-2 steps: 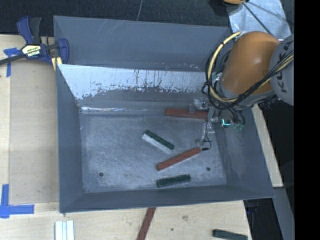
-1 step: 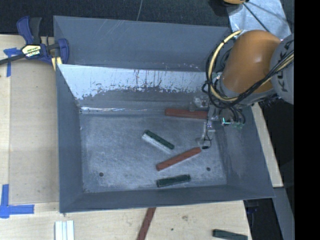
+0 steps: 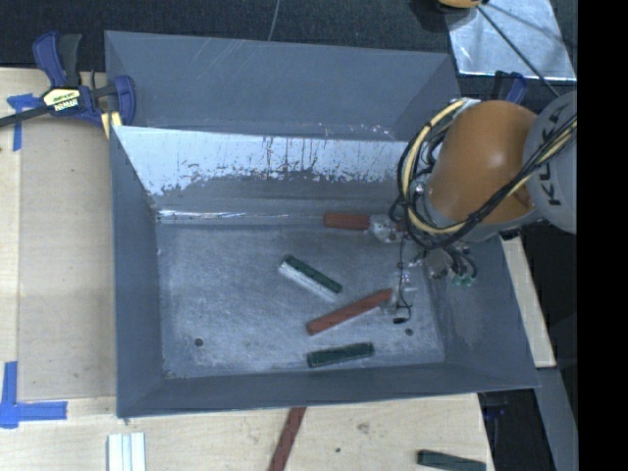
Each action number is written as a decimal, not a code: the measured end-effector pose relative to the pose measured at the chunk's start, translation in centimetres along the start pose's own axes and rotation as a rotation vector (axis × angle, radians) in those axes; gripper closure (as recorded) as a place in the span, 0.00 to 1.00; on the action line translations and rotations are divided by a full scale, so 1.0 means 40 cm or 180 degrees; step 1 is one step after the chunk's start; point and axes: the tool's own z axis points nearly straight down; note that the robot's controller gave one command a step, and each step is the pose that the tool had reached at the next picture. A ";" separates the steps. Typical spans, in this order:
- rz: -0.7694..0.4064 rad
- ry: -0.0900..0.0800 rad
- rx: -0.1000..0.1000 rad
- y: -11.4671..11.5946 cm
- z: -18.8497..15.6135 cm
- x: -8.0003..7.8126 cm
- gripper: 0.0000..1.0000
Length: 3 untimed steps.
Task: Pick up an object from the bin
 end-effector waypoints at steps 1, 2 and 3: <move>0.0155 0.0026 -0.0004 0.061 0.039 0.031 0.00; -0.0065 0.0017 -0.0004 0.076 0.159 0.024 1.00; -0.0066 0.0017 -0.0004 0.076 0.159 0.024 1.00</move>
Offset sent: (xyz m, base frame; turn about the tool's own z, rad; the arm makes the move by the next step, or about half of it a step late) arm -0.0118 0.0299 -0.0640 -0.0201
